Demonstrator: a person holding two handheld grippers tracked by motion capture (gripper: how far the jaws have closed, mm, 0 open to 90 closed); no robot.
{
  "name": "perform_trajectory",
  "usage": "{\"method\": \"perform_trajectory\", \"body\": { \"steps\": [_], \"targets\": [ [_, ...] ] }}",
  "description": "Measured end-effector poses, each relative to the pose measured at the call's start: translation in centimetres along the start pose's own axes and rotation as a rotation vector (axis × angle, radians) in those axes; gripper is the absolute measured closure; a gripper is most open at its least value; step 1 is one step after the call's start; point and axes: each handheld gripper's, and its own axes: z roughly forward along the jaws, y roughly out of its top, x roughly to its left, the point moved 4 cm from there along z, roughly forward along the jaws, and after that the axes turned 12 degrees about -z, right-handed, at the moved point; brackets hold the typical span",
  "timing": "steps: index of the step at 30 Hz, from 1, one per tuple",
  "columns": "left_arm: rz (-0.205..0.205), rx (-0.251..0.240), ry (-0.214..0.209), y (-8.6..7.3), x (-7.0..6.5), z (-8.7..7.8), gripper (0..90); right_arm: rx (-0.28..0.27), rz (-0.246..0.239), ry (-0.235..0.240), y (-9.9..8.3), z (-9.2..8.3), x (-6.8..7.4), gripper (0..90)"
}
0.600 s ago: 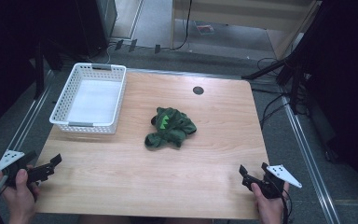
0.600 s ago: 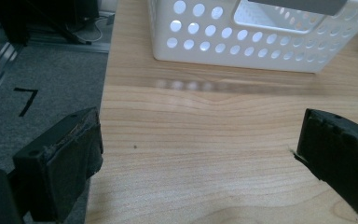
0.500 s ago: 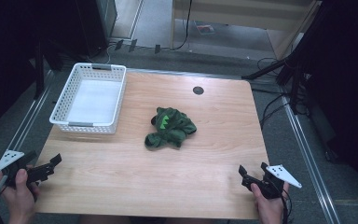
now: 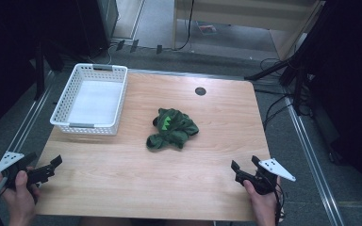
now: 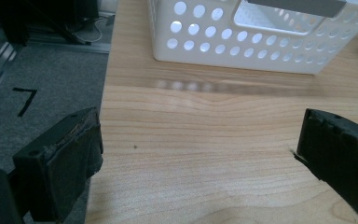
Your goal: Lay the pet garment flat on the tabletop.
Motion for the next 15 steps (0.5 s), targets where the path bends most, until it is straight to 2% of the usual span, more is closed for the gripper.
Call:
{"method": "perform_trajectory", "body": {
  "steps": [2, 4, 5, 9, 11, 12, 13, 14, 15],
  "targets": [
    [0.001, 0.001, -0.002, 0.0, 0.0, 0.0, 0.4, -0.009, -0.022, 0.029, 1.3, 0.7, 1.5, 13.9],
    [-0.002, 0.003, -0.005, 0.0, 0.0, 0.0, 0.4, -0.010, -0.033, 0.037, 1.7, 1.0, 2.0, 13.9],
    [-0.002, 0.002, -0.006, 0.0, 0.0, 0.0, 0.4, -0.011, -0.053, 0.067, 2.5, 1.4, 3.2, 13.1],
    [-0.004, 0.004, -0.008, 0.0, 0.1, 0.0, 0.4, -0.009, -0.084, 0.096, 3.4, 2.4, 4.7, 12.8],
    [-0.006, 0.003, -0.009, 0.0, 0.1, 0.0, 0.4, -0.005, -0.104, 0.108, 4.0, 3.2, 5.9, 12.5],
    [-0.007, 0.003, -0.008, 0.0, 0.1, 0.0, 0.4, -0.006, -0.124, 0.133, 4.5, 4.0, 7.0, 11.1],
    [-0.008, 0.002, -0.008, 0.0, 0.1, 0.0, 0.4, -0.006, -0.124, 0.133, 4.5, 4.0, 7.0, 11.1],
    [-0.009, 0.003, -0.009, 0.0, 0.1, 0.0, 0.4, -0.006, -0.133, 0.146, 4.8, 4.4, 7.6, 9.6],
    [-0.010, 0.003, -0.009, 0.0, 0.1, 0.0, 0.4, -0.004, -0.143, 0.170, 5.4, 5.2, 8.8, 7.2]
  ]
}}
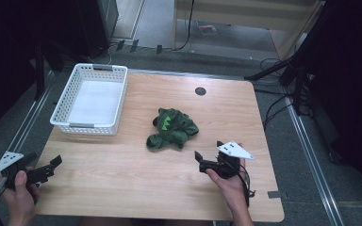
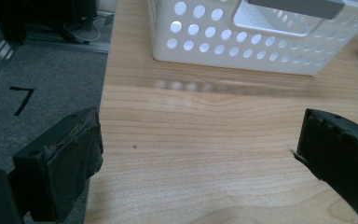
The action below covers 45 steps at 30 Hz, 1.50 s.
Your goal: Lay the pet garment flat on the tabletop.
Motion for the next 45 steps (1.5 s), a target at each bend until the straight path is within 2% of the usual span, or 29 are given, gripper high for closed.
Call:
{"method": "perform_trajectory", "body": {
  "steps": [1, 2, 3, 11, 13, 14, 16, 22, 27, 29, 30, 31, 32, 34, 35, 36, 37, 40, 43, 44, 45],
  "targets": [
    [0.000, 0.000, 0.000, 0.0, 0.0, 0.0, 0.4, 0.000, 0.000, 0.000, 0.0, 0.0, 0.0, 7.2],
    [-0.002, -0.001, 0.000, 0.0, 0.0, 0.0, 0.4, 0.009, -0.018, 0.018, 0.6, 1.1, 0.8, 4.3],
    [-0.002, -0.001, -0.001, 0.0, 0.0, 0.0, 0.4, 0.009, -0.018, 0.018, 0.6, 1.1, 0.8, 4.3],
    [-0.008, 0.000, -0.013, 0.0, 0.0, 0.0, 0.4, 0.023, -0.052, 0.074, 2.4, 5.1, 3.7, 0.0],
    [-0.006, 0.003, -0.013, 0.0, 0.0, 0.0, 0.4, 0.051, -0.081, 0.085, 3.1, 6.9, 4.7, 0.0],
    [-0.005, 0.002, -0.014, 0.0, 0.0, 0.0, 0.4, 0.051, -0.081, 0.085, 3.1, 6.9, 4.7, 0.0],
    [-0.006, 0.003, -0.014, 0.0, 0.1, 0.0, 0.4, 0.065, -0.097, 0.099, 3.7, 8.0, 5.3, 0.0],
    [-0.008, 0.007, -0.016, 0.0, 0.0, 0.0, 0.4, 0.072, -0.113, 0.099, 5.2, 10.8, 5.6, 0.0],
    [-0.011, 0.004, -0.017, 0.0, 0.1, 0.1, 0.4, 0.152, -0.133, 0.093, 4.6, 13.5, 5.4, 1.0],
    [-0.010, 0.005, -0.017, 0.0, 0.1, 0.1, 0.4, 0.176, -0.144, 0.071, 4.0, 14.2, 5.3, 6.5],
    [-0.008, 0.005, -0.018, 0.0, 0.1, 0.1, 0.4, 0.180, -0.150, 0.039, 3.5, 14.5, 5.1, 19.1],
    [-0.006, 0.008, -0.017, 0.0, 0.1, 0.1, 0.4, 0.180, -0.150, 0.039, 3.5, 14.5, 5.1, 19.1],
    [-0.007, 0.008, -0.016, 0.0, 0.0, 0.1, 0.4, 0.177, -0.155, 0.039, 3.3, 14.6, 5.1, 25.9],
    [0.000, 0.005, -0.008, 0.0, 0.0, 0.1, 0.4, 0.177, -0.156, 0.045, 2.9, 14.7, 5.0, 48.2],
    [0.004, 0.002, -0.006, 0.0, -0.1, 0.0, 0.4, 0.170, -0.146, 0.040, 2.8, 14.6, 5.0, 65.5],
    [0.012, 0.000, -0.004, 0.0, -0.1, 0.0, 0.4, 0.170, -0.154, -0.005, 2.8, 14.5, 4.8, 75.8],
    [0.018, 0.003, 0.002, 0.0, -0.1, 0.0, 0.4, 0.162, -0.156, -0.010, 2.8, 14.3, 4.6, 81.7],
    [0.049, 0.011, 0.010, 0.2, -0.7, -0.2, 0.4, 0.139, -0.153, 0.000, 3.0, 13.8, 4.4, 83.8],
    [0.013, -0.009, -0.047, 0.8, -2.1, -0.7, 0.4, 0.089, -0.156, 0.012, 3.9, 12.2, 4.5, 84.3],
    [0.026, -0.014, -0.063, 1.1, -3.1, -0.8, 0.4, 0.072, -0.163, 0.021, 4.4, 11.5, 4.6, 84.4],
    [0.038, -0.013, -0.074, 1.2, -3.8, -0.8, 0.4, 0.039, -0.169, 0.037, 5.3, 10.0, 4.8, 84.5]
  ]
}}
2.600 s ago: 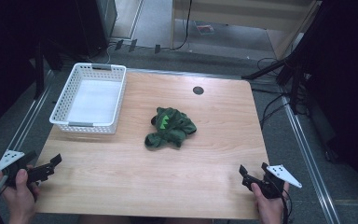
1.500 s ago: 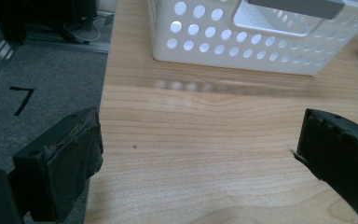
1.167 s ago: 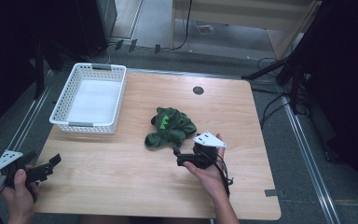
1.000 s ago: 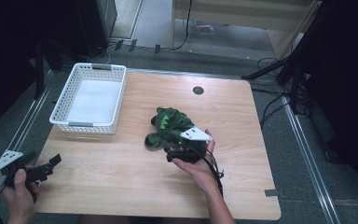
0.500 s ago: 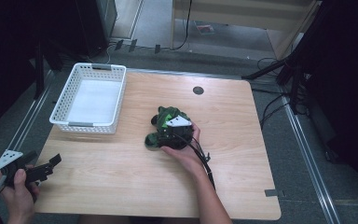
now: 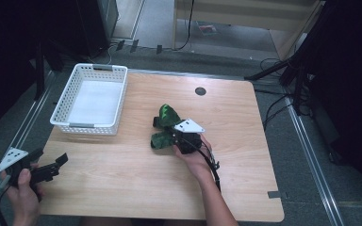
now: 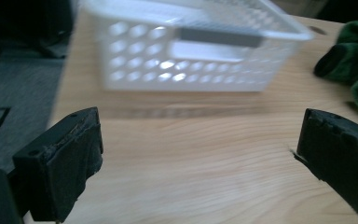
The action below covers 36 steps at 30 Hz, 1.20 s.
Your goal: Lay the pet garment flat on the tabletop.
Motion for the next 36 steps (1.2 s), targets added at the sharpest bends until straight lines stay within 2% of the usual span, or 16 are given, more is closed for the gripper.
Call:
{"method": "perform_trajectory", "body": {
  "steps": [3, 4, 8, 11, 13, 14, 15, 16, 22, 25, 28, 31, 32, 33, 34, 36],
  "targets": [
    [0.050, 0.012, -0.055, 0.5, -3.2, 0.4, 0.4, -0.034, -0.013, 0.021, 0.8, -1.6, 0.4, 84.5],
    [0.065, 0.014, -0.074, 0.6, -4.4, 0.6, 0.4, -0.066, -0.016, 0.050, 1.4, -3.3, 1.2, 84.5],
    [0.112, 0.041, -0.163, 0.5, -8.8, 1.9, 0.4, -0.095, -0.041, 0.085, 1.7, -5.6, 3.0, 84.4],
    [0.145, 0.069, -0.223, 0.1, -11.7, 3.1, 0.4, -0.091, -0.024, 0.116, 0.9, -7.3, 5.0, 83.5],
    [0.166, 0.096, -0.258, -0.6, -13.4, 3.9, 0.4, -0.076, 0.017, 0.142, -0.2, -7.9, 6.1, 74.3],
    [0.176, 0.112, -0.279, -1.0, -14.0, 4.3, 0.4, -0.061, 0.036, 0.156, -0.9, -8.1, 6.7, 64.5],
    [0.187, 0.130, -0.297, -1.4, -14.6, 4.7, 0.4, -0.027, 0.046, 0.200, -2.1, -8.3, 7.3, 44.5],
    [0.197, 0.146, -0.313, -1.9, -15.1, 5.1, 0.4, -0.022, 0.047, 0.199, -2.4, -8.5, 7.3, 39.5],
    [0.215, 0.211, -0.371, -3.6, -16.8, 6.9, 0.4, -0.057, 0.057, 0.206, -2.4, -9.6, 5.5, 29.5],
    [0.221, 0.244, -0.374, -4.2, -17.3, 7.8, 1.1, -0.016, 0.034, 0.170, -2.7, -9.0, 4.9, 28.0],
    [0.251, 0.279, -0.325, -5.2, -18.2, 9.0, 8.3, -0.025, 0.032, 0.139, -2.1, -8.3, 4.3, 27.9],
    [0.241, 0.339, -0.342, -6.1, -19.1, 10.1, 9.8, 0.013, 0.031, 0.106, -1.8, -6.9, 3.6, 29.8],
    [0.232, 0.352, -0.323, -6.3, -19.3, 10.6, 17.9, 0.102, 0.059, 0.101, -2.3, -5.6, 3.0, 50.1],
    [0.227, 0.364, -0.307, -6.4, -19.5, 10.9, 17.9, 0.102, 0.059, 0.101, -2.3, -5.6, 3.0, 50.1],
    [0.227, 0.367, -0.297, -6.5, -19.6, 11.3, 25.0, 0.127, 0.076, 0.086, -2.7, -5.1, 2.7, 61.4],
    [0.223, 0.389, -0.305, -6.7, -19.7, 11.7, 47.0, 0.103, 0.128, 0.080, -3.0, -4.9, 2.1, 77.2]
  ]
}}
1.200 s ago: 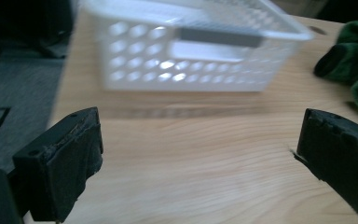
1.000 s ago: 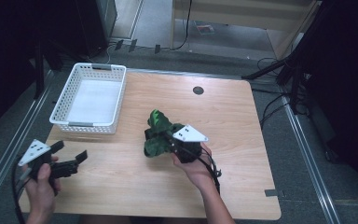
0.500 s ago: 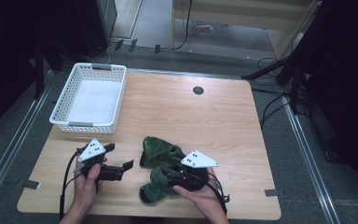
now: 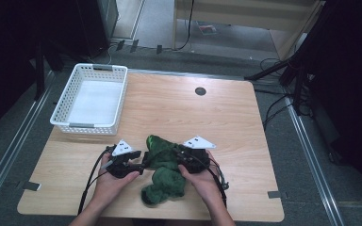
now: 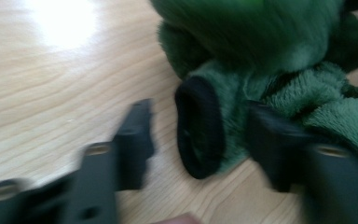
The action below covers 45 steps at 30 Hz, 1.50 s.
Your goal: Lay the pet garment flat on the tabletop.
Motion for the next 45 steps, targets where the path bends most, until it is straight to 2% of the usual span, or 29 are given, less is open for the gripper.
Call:
{"method": "perform_trajectory", "body": {
  "steps": [1, 2, 4, 7, 8, 10, 11, 13, 14, 15, 16, 18, 20, 21, 22, 23, 24, 25, 28, 30, 31, 33, 35, 37, 39, 40, 42, 43, 45],
  "targets": [
    [0.001, 0.009, -0.013, 0.0, 0.0, 0.2, 57.2, -0.024, 0.031, 0.005, 0.0, -0.1, -0.3, 79.4],
    [0.002, 0.016, -0.017, -0.1, 0.1, 0.3, 67.5, -0.031, 0.057, -0.021, -0.1, -0.1, -0.7, 81.6],
    [-0.015, 0.047, -0.051, -0.2, 0.2, 0.5, 77.0, -0.017, 0.094, -0.092, -0.4, -0.2, -1.7, 82.5],
    [-0.022, 0.064, -0.068, -0.3, 0.3, 0.4, 80.0, 0.022, 0.137, -0.164, -1.2, -0.2, -3.1, 84.6],
    [-0.024, 0.068, -0.073, -0.3, 0.3, 0.3, 80.2, 0.042, 0.165, -0.170, -1.8, -0.2, -3.8, 80.3],
    [-0.022, 0.080, -0.080, -0.3, 0.4, 0.2, 79.9, 0.042, 0.175, -0.146, -2.0, -0.3, -4.1, 75.6],
    [-0.021, 0.081, -0.081, -0.2, 0.5, 0.1, 78.3, 0.020, 0.175, -0.117, -1.9, -0.5, -4.1, 68.7],
    [-0.037, 0.052, -0.081, 0.1, 0.7, -0.1, 65.5, -0.053, 0.129, -0.054, -0.9, -1.2, -3.8, 57.8],
    [-0.051, 0.038, -0.083, 0.3, 0.8, -0.1, 54.1, -0.084, 0.067, -0.026, 0.1, -1.5, -3.1, 49.4],
    [-0.073, 0.024, -0.089, 0.6, 0.9, -0.1, 54.1, -0.084, 0.067, -0.026, 0.1, -1.5, -3.1, 49.4],
    [-0.086, 0.015, -0.090, 0.9, 0.9, -0.1, 48.8, -0.092, 0.027, -0.016, 0.7, -1.4, -2.7, 47.1],
    [-0.079, 0.016, -0.090, 1.3, 0.5, 0.2, 49.0, -0.093, -0.041, 0.017, 1.7, -0.8, -1.9, 41.4],
    [-0.065, 0.041, -0.082, 1.4, 0.2, 0.6, 50.6, -0.042, -0.110, 0.059, 2.3, 0.6, -1.0, 39.4],
    [-0.042, 0.073, -0.058, 1.2, 0.1, 0.9, 55.3, 0.024, -0.146, 0.049, 2.4, 1.9, -0.8, 42.1],
    [-0.028, 0.081, -0.049, 1.0, 0.0, 1.1, 65.2, 0.095, -0.161, 0.014, 2.3, 3.4, -1.0, 51.7],
    [-0.022, 0.094, -0.053, 0.9, -0.1, 1.1, 73.4, 0.109, -0.153, -0.024, 2.4, 4.1, -1.4, 65.2],
    [-0.021, 0.104, -0.063, 0.7, -0.2, 1.1, 78.4, 0.106, -0.123, -0.048, 2.6, 4.5, -2.1, 78.1],
    [-0.012, 0.110, -0.066, 0.6, -0.1, 1.0, 81.9, 0.100, -0.075, -0.068, 2.8, 4.7, -2.9, 85.4],
    [-0.003, 0.126, -0.070, 0.4, 0.3, 0.5, 84.1, 0.086, 0.044, -0.143, 2.9, 4.9, -5.7, 90.0],
    [-0.006, 0.125, -0.069, 0.5, 0.6, 0.2, 82.0, 0.083, 0.089, -0.171, 2.6, 4.8, -6.9, 87.6],
    [-0.012, 0.120, -0.071, 0.6, 0.8, 0.1, 76.9, 0.086, 0.104, -0.167, 2.4, 4.7, -7.3, 81.0],
    [-0.052, 0.080, -0.085, 1.1, 1.3, -0.1, 61.3, 0.059, 0.118, -0.109, 2.2, 4.3, -7.7, 68.0],
    [-0.093, 0.047, -0.096, 1.9, 1.6, 0.1, 51.7, 0.010, 0.129, -0.070, 2.4, 3.7, -7.7, 60.1],
    [-0.097, 0.018, -0.069, 2.9, 1.5, 0.6, 46.0, -0.018, 0.124, -0.037, 2.6, 3.5, -7.6, 52.7],
    [-0.094, 0.003, -0.039, 3.8, 1.3, 1.3, 44.1, 0.001, 0.096, -0.017, 2.6, 3.9, -7.3, 46.0],
    [-0.092, -0.008, -0.005, 4.4, 1.1, 1.8, 42.6, 0.016, 0.086, -0.003, 2.5, 4.1, -7.2, 43.5],
    [-0.102, -0.029, 0.029, 5.3, 1.1, 2.7, 41.1, 0.079, 0.070, 0.017, 1.9, 5.1, -7.0, 44.6],
    [-0.097, -0.033, 0.065, 5.9, 1.2, 3.4, 40.5, 0.099, 0.069, 0.020, 1.7, 5.4, -7.0, 48.5],
    [-0.092, -0.034, 0.100, 6.5, 1.2, 4.5, 40.6, 0.152, 0.080, 0.002, 0.8, 6.2, -7.2, 57.4]
  ]
}}
